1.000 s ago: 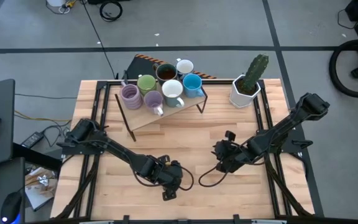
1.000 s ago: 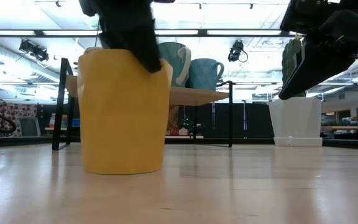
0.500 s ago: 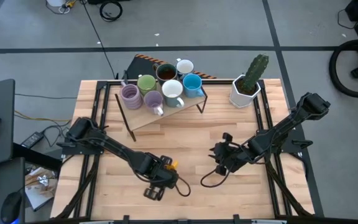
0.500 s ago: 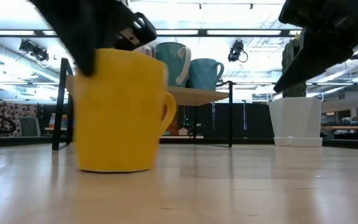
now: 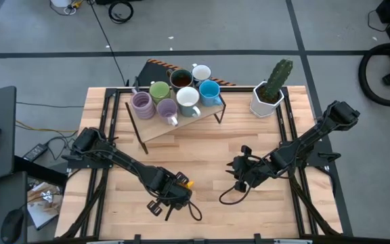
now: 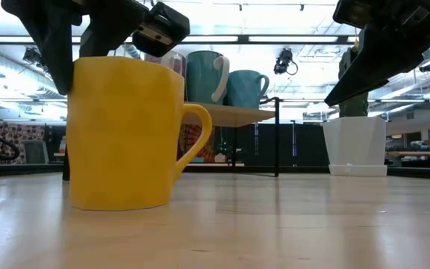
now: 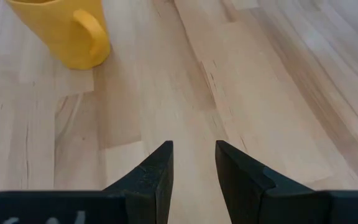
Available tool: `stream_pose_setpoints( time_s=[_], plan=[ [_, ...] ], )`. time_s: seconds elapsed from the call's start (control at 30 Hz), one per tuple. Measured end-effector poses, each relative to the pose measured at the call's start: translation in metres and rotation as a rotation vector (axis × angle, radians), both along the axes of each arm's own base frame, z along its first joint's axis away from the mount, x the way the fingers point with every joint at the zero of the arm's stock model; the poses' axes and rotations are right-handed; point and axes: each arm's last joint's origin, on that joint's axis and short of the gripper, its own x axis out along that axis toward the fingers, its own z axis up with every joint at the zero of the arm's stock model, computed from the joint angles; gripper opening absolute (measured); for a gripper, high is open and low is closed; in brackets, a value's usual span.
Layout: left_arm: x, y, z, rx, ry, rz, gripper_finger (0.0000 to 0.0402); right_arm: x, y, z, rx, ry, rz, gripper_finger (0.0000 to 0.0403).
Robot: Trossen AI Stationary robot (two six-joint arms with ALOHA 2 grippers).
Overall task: Place coffee mugs
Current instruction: Put the yellow mug on the shelf
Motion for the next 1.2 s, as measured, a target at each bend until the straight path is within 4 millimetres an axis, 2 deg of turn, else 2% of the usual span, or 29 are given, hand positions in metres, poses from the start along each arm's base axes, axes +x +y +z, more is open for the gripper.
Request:
stream_pose_setpoints(
  time_s=[0.23, 0.33, 0.5, 0.67, 0.8, 0.97, 1.2],
  plan=[
    [-0.001, 0.0, 0.0, 0.028, -0.002, 0.068, 0.006, 0.001, 0.001, 0.001, 0.01, -0.01, 0.004, 0.0126],
    [-0.002, -0.002, 0.0, 0.019, 0.005, 0.12, 0.0075, 0.001, 0.001, 0.001, 0.011, -0.013, 0.006, 0.0126],
    [-0.003, -0.003, 0.0, -0.011, 0.027, 0.259, 0.013, 0.001, 0.001, 0.001, 0.009, -0.012, 0.008, 0.0126],
    [-0.002, -0.003, 0.0, -0.071, 0.066, 0.502, 0.0199, 0.001, 0.001, 0.001, 0.003, -0.01, 0.014, 0.0126],
    [0.0, 0.001, 0.0, -0.114, 0.095, 0.697, 0.0231, 0.001, 0.001, 0.001, 0.005, -0.008, 0.016, 0.0126],
    [0.002, 0.006, 0.004, -0.164, 0.117, 0.875, 0.0231, 0.002, 0.001, 0.001, 0.014, -0.013, 0.021, 0.0126],
    [0.004, 0.005, 0.029, -0.241, 0.06, 1.029, 0.0217, 0.002, 0.001, 0.001, 0.014, -0.013, 0.021, 0.0126]
  ],
)
